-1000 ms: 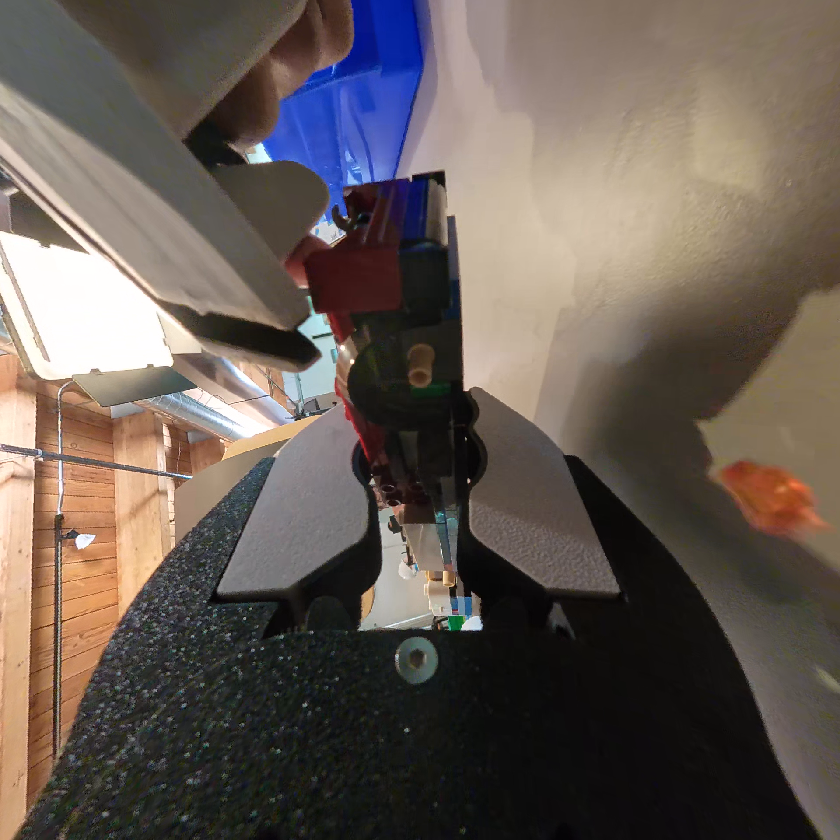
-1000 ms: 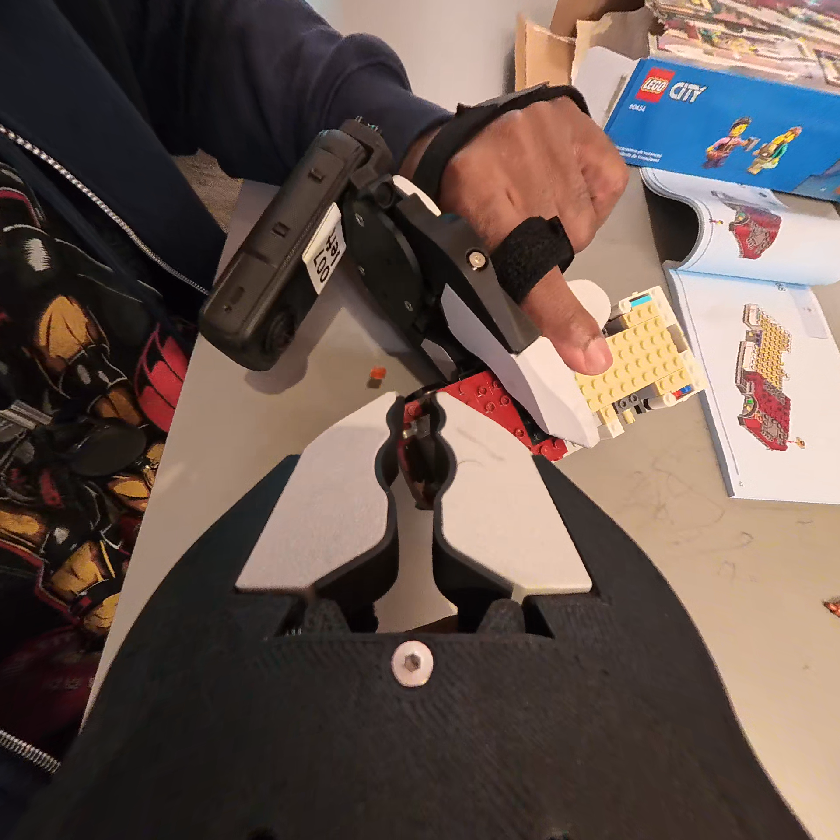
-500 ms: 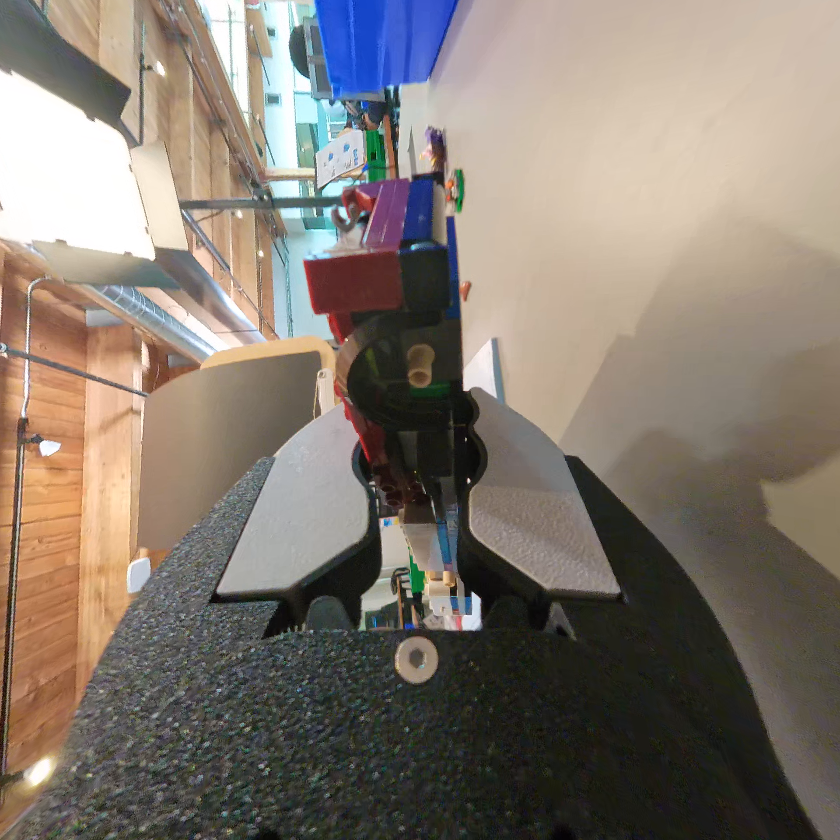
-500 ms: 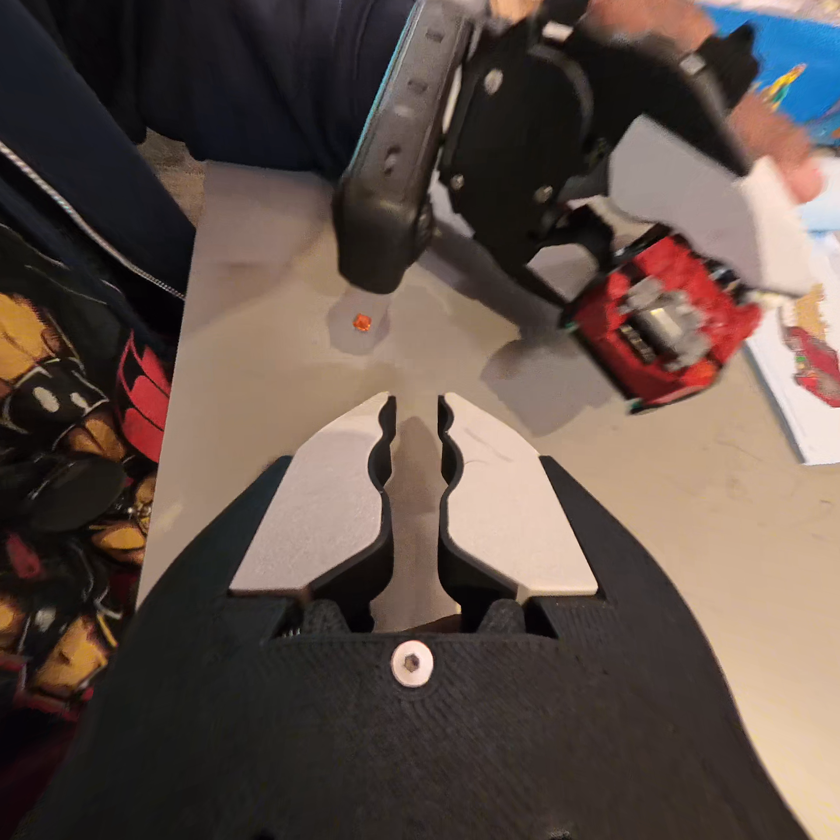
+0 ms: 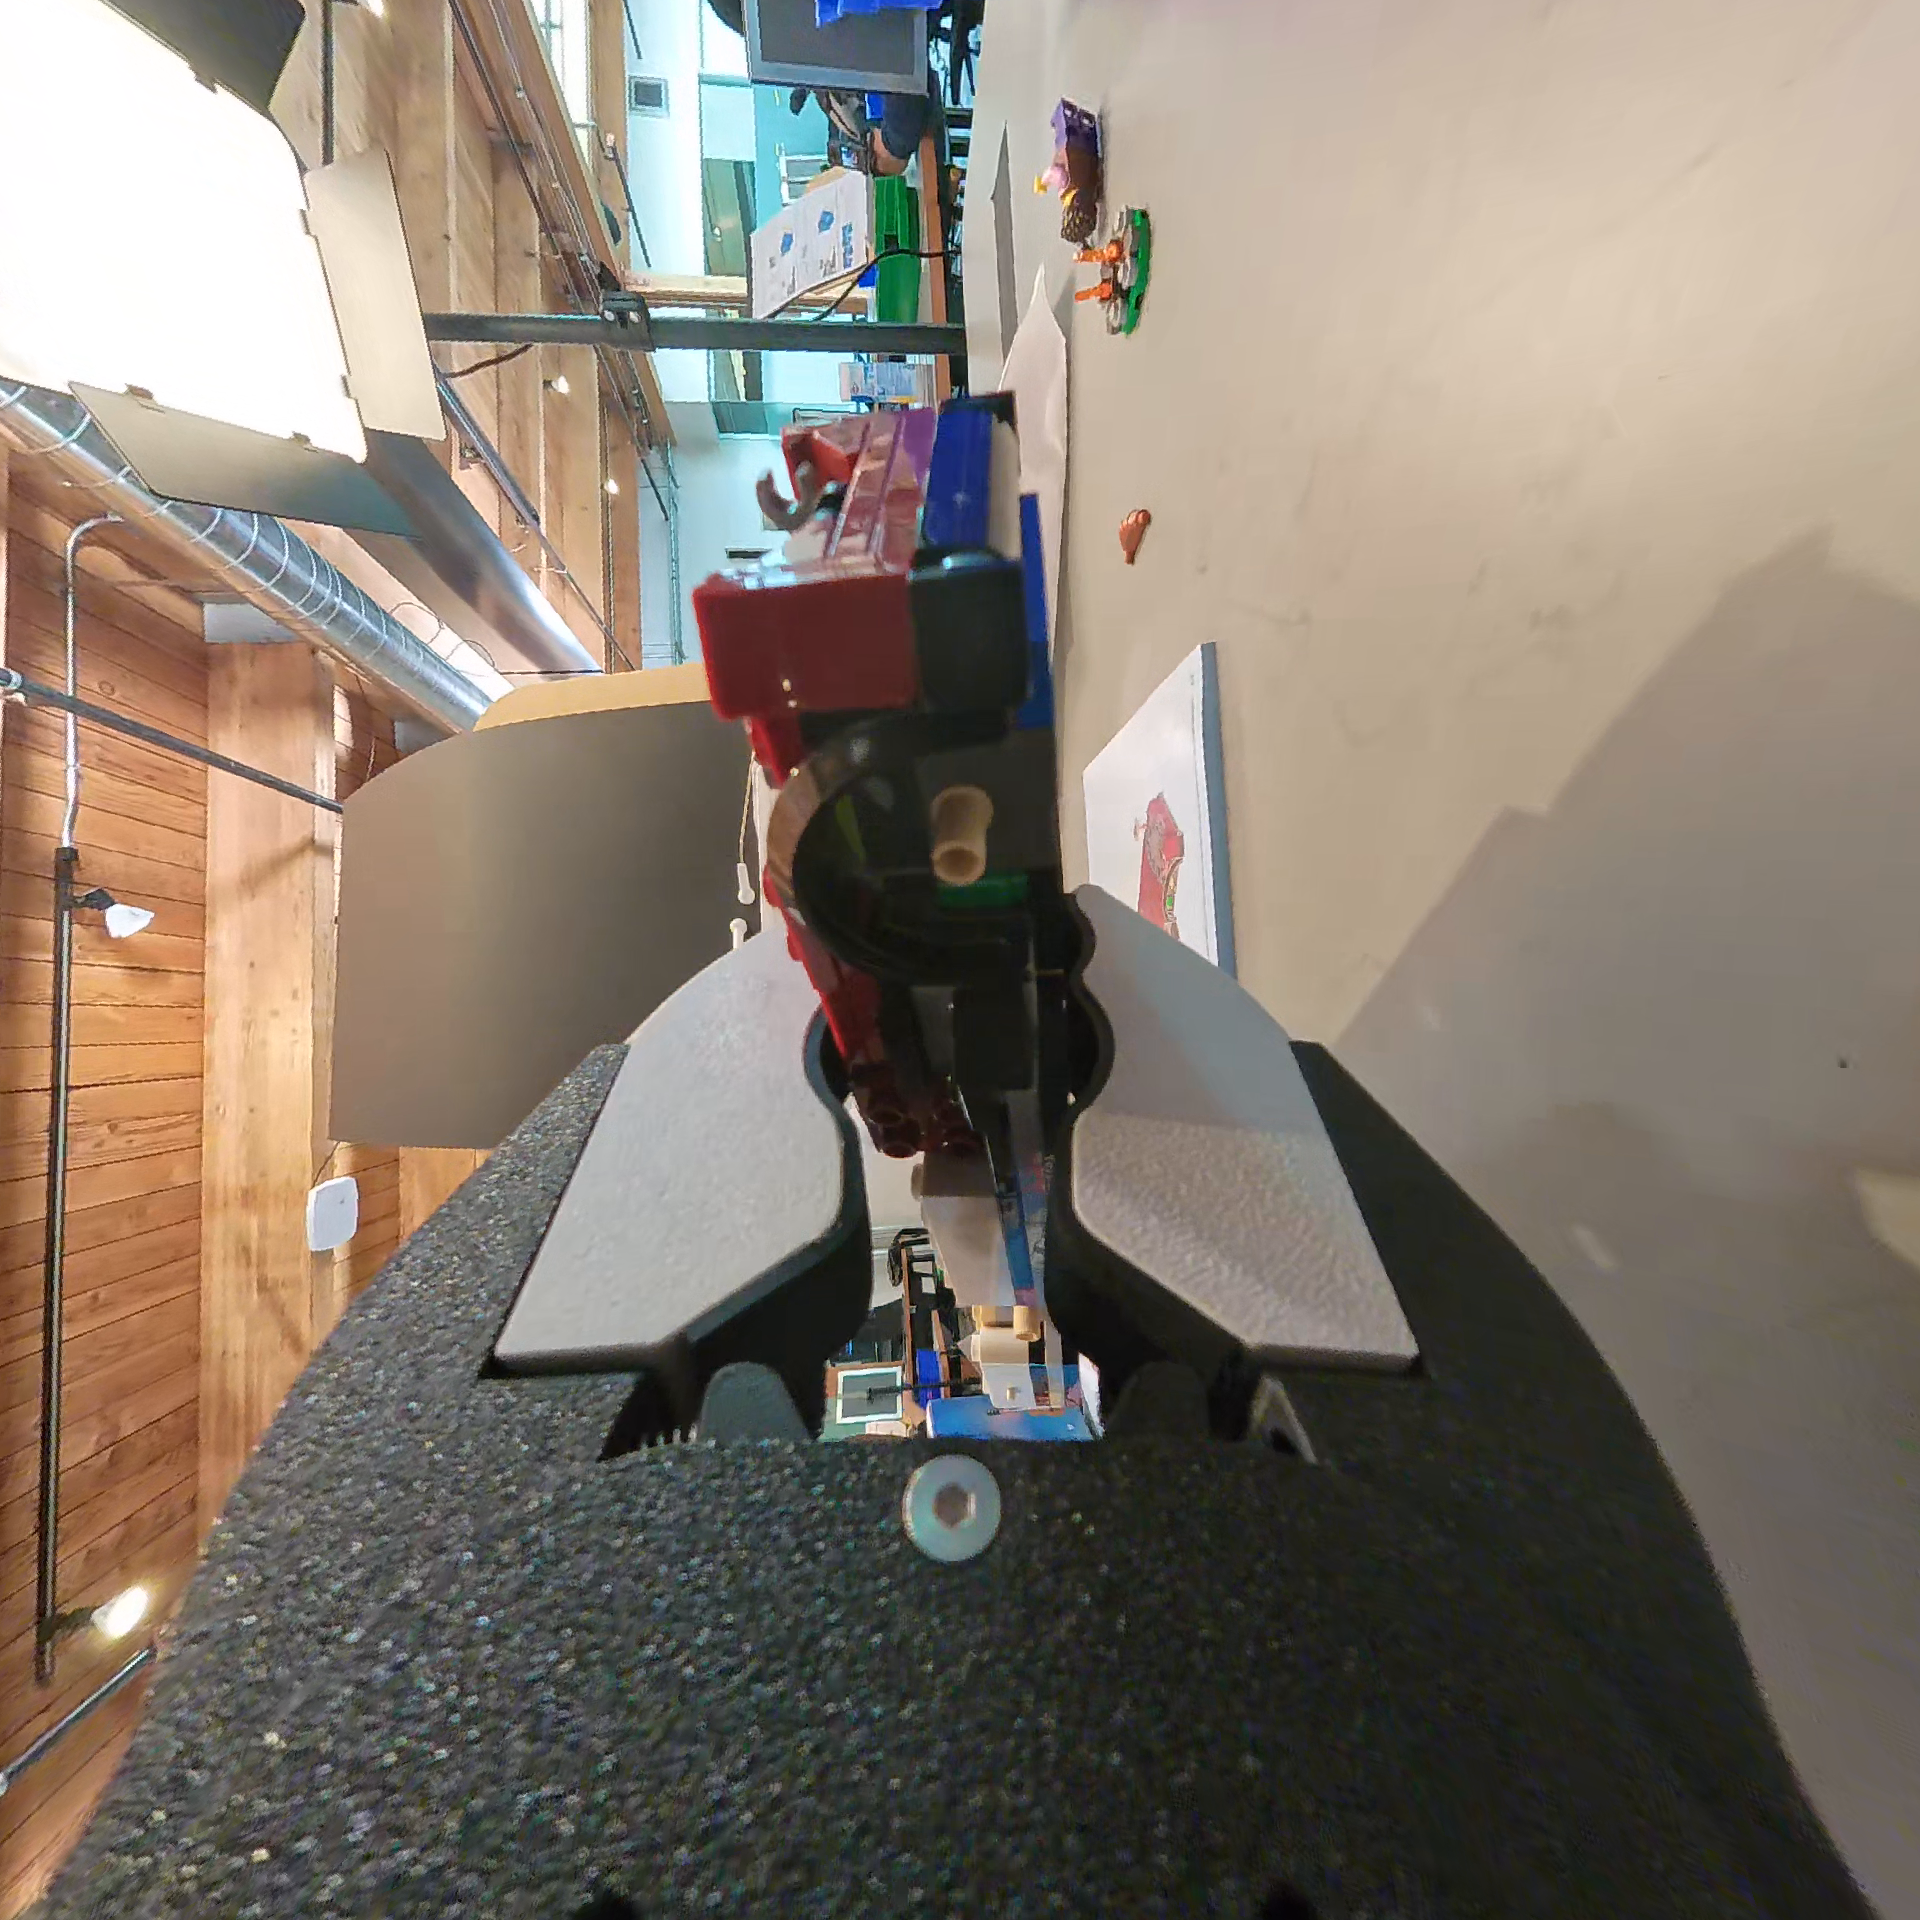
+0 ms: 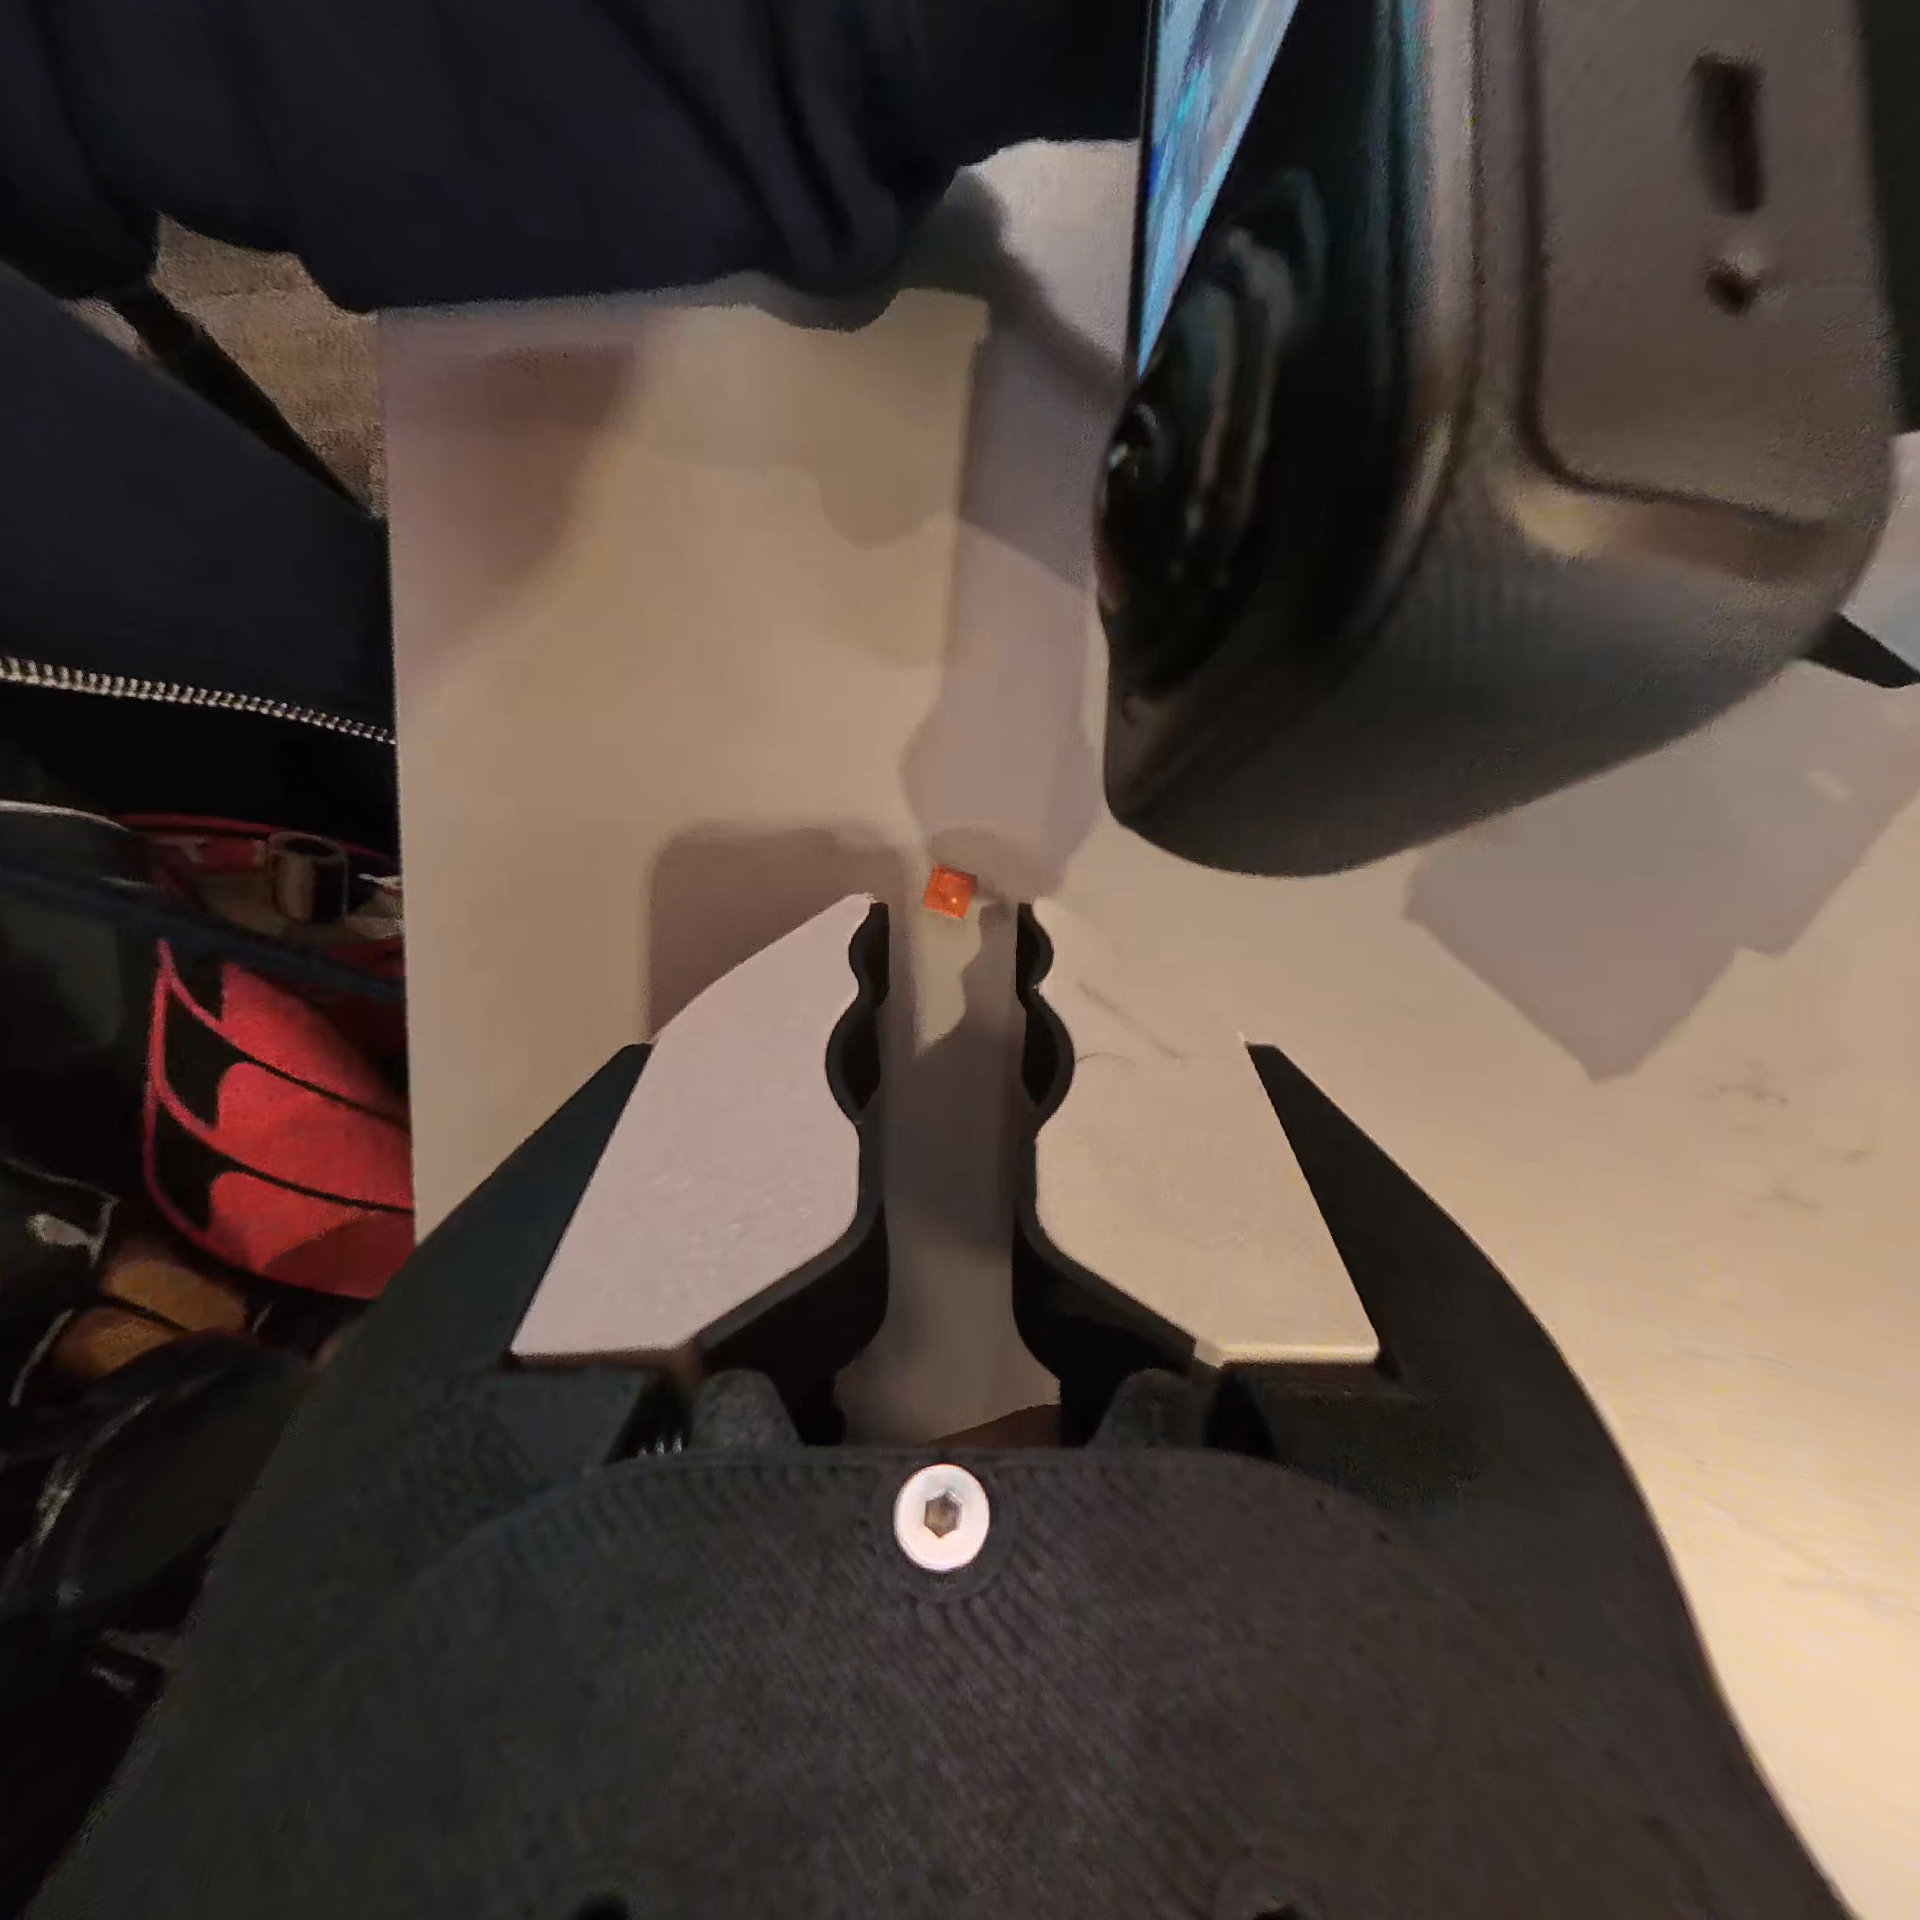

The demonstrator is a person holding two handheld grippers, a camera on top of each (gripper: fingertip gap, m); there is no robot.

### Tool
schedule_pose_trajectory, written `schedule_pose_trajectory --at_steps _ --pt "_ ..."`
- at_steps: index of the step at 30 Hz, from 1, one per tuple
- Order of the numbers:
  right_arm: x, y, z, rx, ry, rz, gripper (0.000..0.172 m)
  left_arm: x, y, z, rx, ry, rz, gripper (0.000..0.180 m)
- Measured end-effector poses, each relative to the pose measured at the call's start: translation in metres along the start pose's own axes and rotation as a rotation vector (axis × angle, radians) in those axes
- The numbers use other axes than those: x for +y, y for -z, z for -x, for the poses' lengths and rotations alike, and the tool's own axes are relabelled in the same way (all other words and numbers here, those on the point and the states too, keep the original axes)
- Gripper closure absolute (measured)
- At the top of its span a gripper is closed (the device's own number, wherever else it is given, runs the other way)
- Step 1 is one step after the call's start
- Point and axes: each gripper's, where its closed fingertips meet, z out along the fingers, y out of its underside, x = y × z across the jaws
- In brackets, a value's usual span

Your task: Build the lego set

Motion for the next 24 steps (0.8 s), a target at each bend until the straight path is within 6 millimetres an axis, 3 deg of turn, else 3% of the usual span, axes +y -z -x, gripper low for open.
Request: schedule_pose_trajectory --at_steps 6,11,16,18,21,24 --pt "-0.001 -0.005 -0.001 0.033 -0.015 0.022 0.159 -0.002 0.000 -0.002 0.010 0.005 -0.006 0.144" --pt "0.001 -0.003 0.006 -0.035 0.091 0.025 0.164 -0.009 0.000 -0.005 0.016 -0.004 -0.043 0.144" --pt "-0.009 0.037 0.008 -0.176 0.221 -0.090 0.164 -0.023 0.004 -0.009 0.030 -0.031 -0.121 0.144" --pt "-0.021 0.060 -0.001 -0.201 0.238 -0.175 0.164 -0.029 0.005 -0.013 0.041 -0.046 -0.151 0.144" --pt "-0.043 0.090 -0.030 -0.168 0.200 -0.293 0.164 -0.038 0.006 -0.018 0.059 -0.089 -0.180 0.144" --pt "-0.051 0.098 -0.061 -0.108 0.180 -0.321 0.164 -0.045 0.007 -0.023 0.085 -0.119 -0.207 0.144"
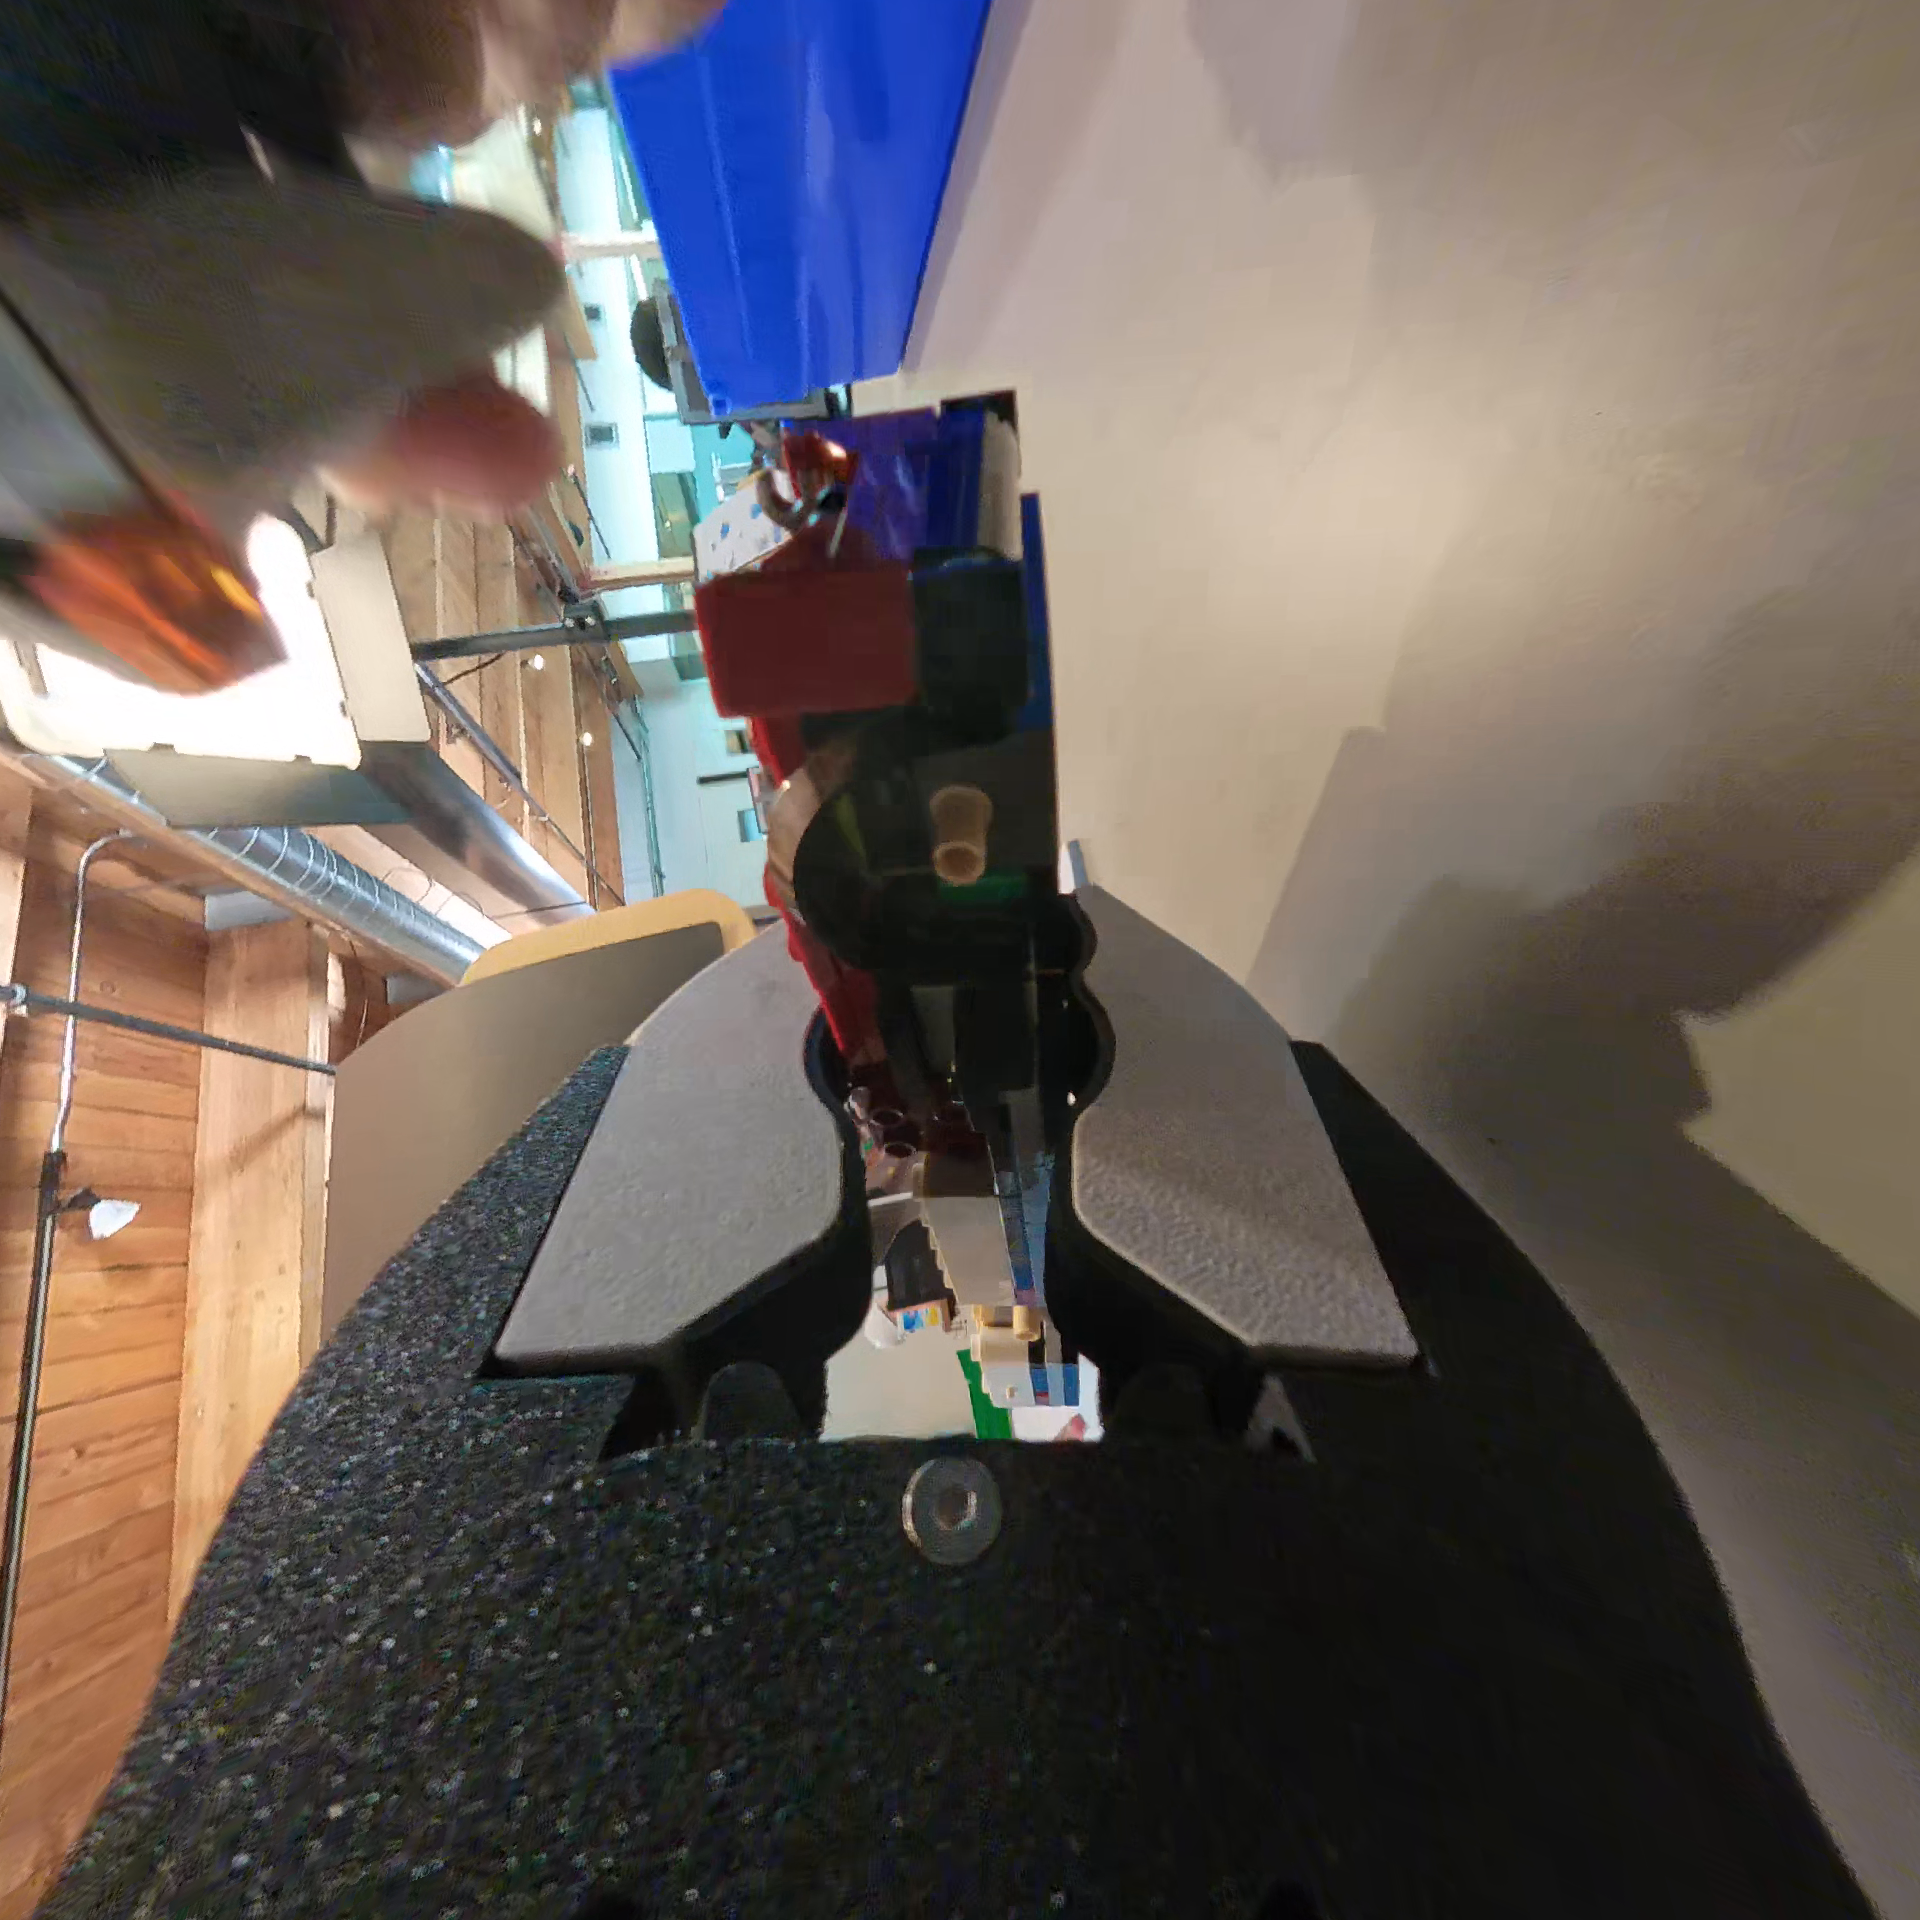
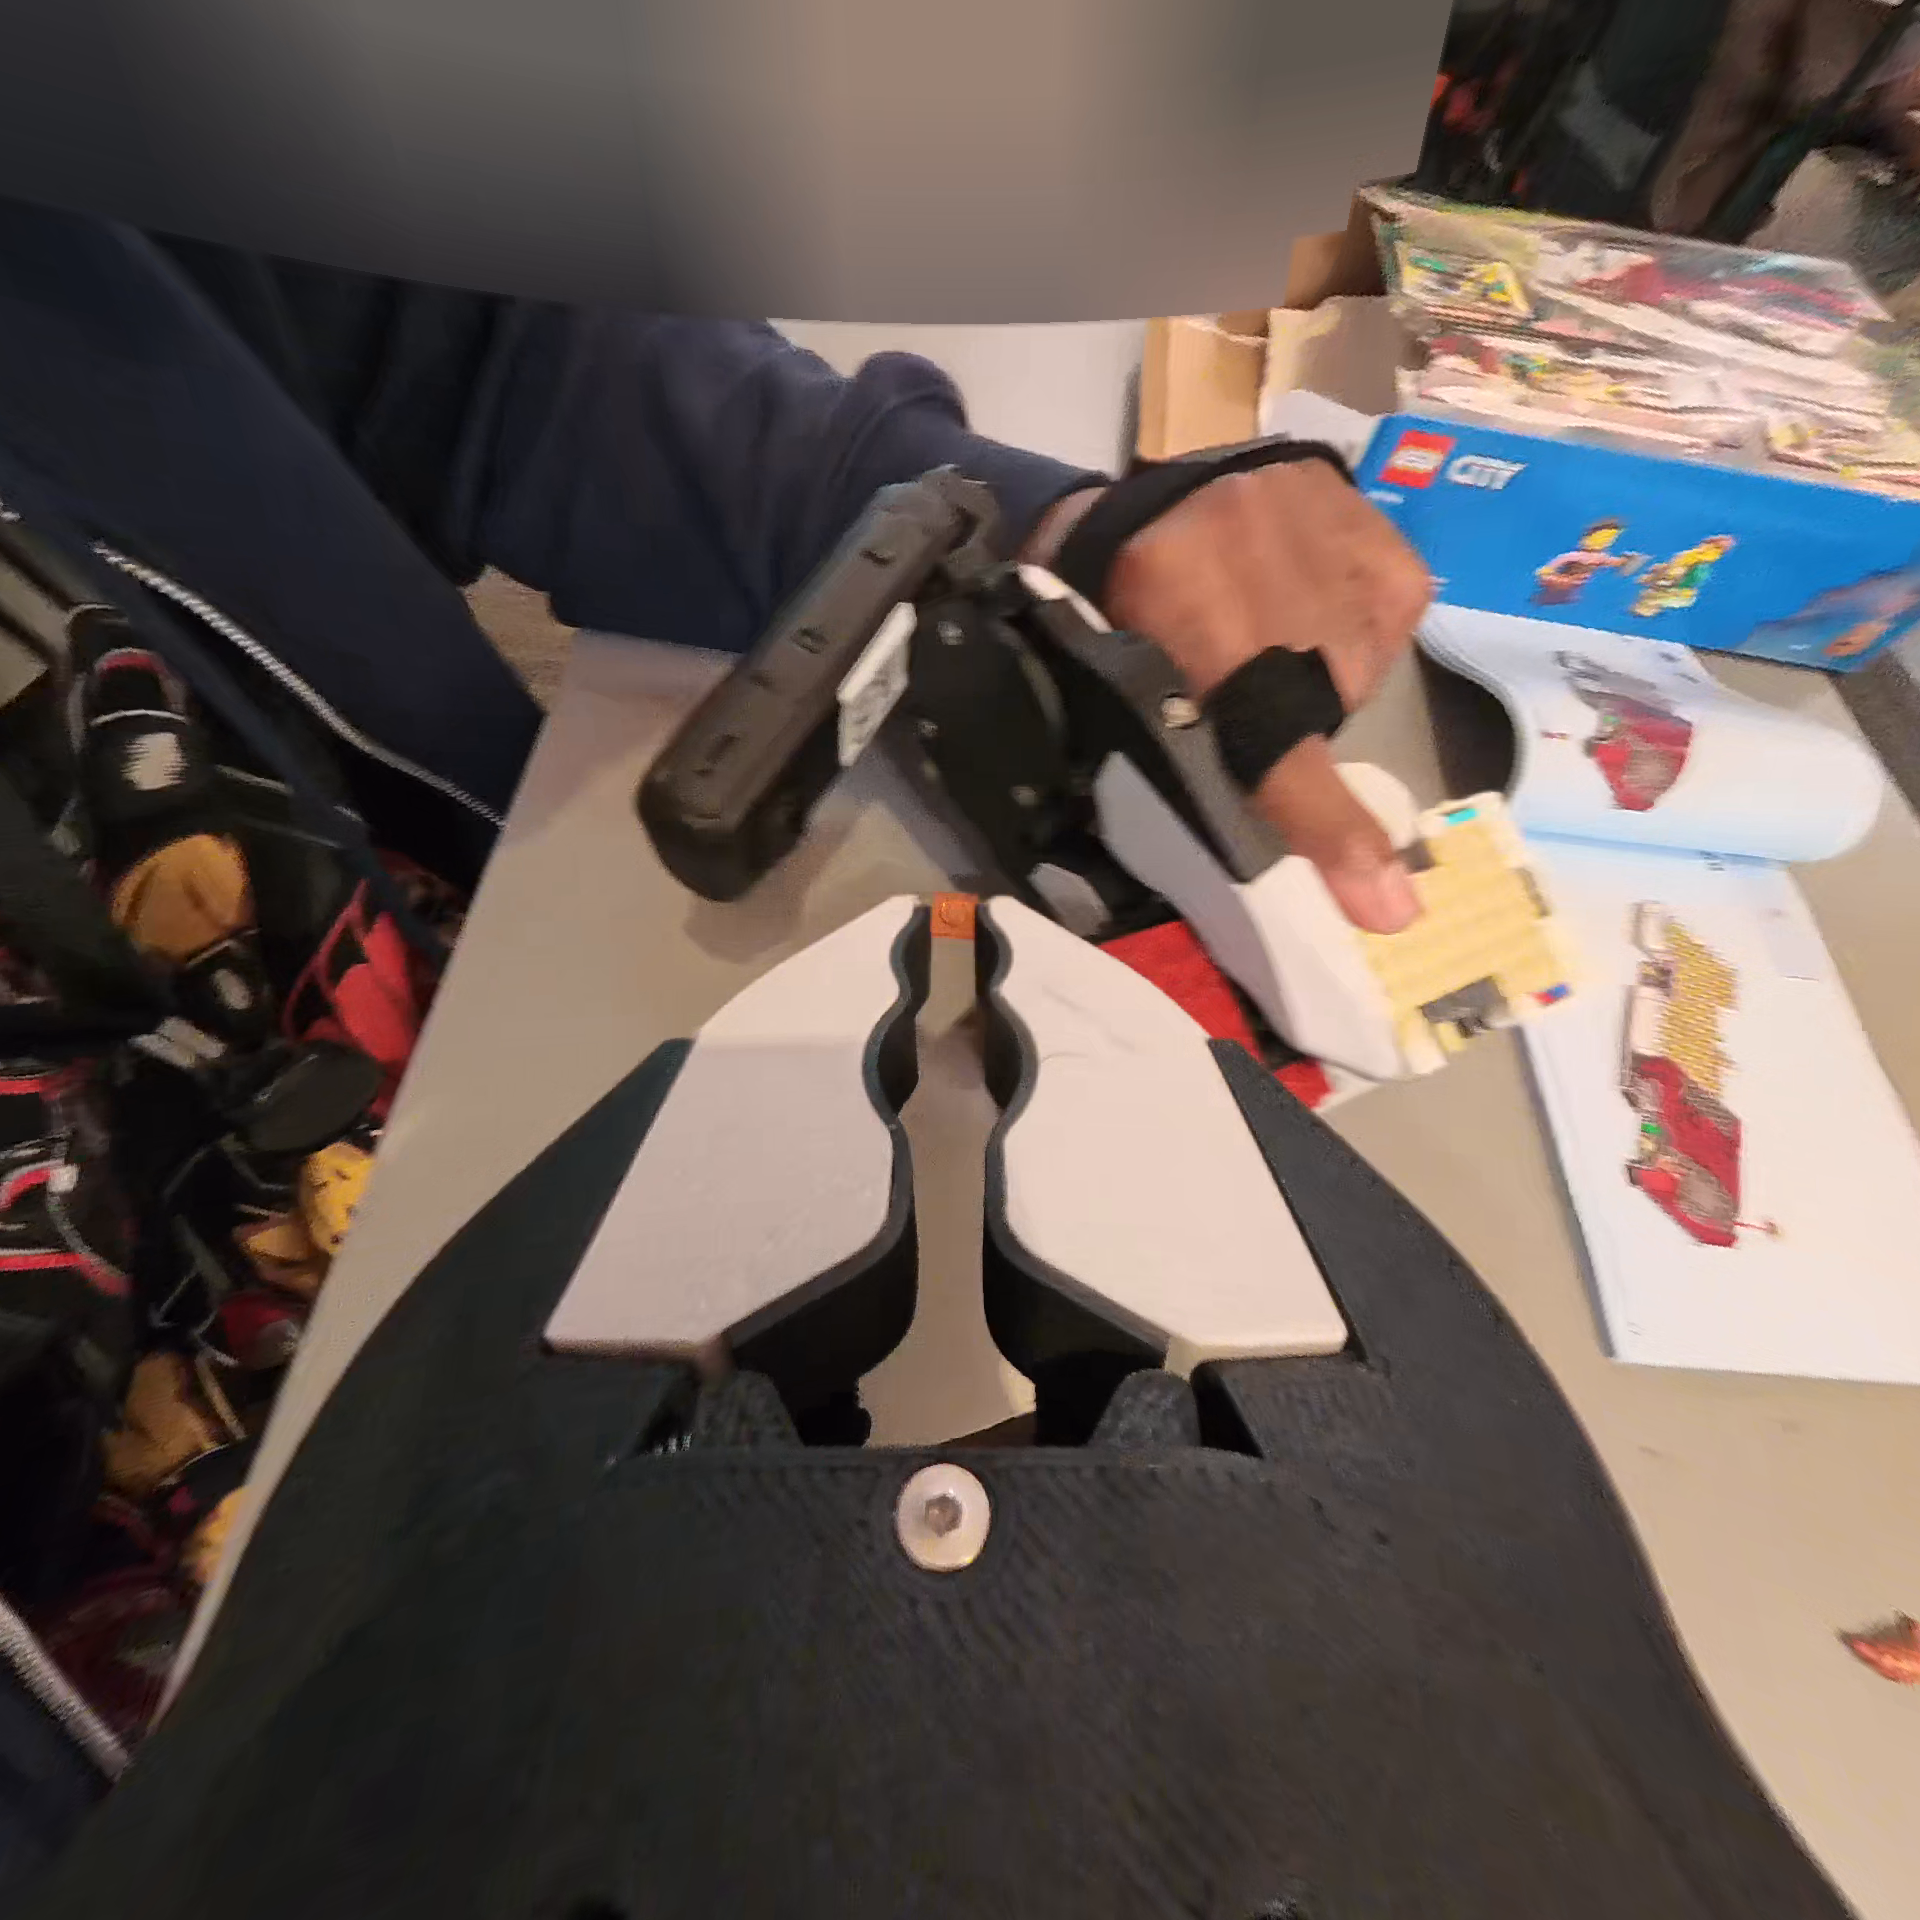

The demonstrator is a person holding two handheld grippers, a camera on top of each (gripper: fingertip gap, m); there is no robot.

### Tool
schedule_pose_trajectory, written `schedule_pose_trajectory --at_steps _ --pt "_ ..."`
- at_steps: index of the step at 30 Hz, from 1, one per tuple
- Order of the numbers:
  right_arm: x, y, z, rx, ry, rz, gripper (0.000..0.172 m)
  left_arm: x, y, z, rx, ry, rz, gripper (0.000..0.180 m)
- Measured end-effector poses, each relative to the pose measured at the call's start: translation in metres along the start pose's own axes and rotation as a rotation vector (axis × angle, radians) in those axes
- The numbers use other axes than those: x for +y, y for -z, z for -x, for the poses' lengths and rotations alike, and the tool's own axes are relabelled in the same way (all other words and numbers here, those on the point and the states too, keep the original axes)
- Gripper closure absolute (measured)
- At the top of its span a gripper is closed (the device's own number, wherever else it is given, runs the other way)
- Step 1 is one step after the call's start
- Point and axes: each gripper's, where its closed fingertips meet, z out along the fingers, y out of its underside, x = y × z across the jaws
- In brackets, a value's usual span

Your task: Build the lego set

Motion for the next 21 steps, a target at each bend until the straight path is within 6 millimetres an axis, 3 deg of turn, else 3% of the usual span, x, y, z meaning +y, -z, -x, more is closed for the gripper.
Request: schedule_pose_trajectory --at_steps 4,12,21 --pt "0.010 -0.003 -0.013 -0.021 -0.022 0.009 0.164 -0.006 0.001 -0.006 0.040 -0.025 -0.026 0.144" --pt "0.022 -0.009 0.003 -0.156 -0.047 0.016 0.164 -0.018 0.004 -0.018 0.142 -0.078 -0.063 0.144" --pt "0.030 -0.015 0.015 -0.232 -0.058 0.048 0.164 -0.023 0.006 -0.016 0.163 -0.106 -0.077 0.144"
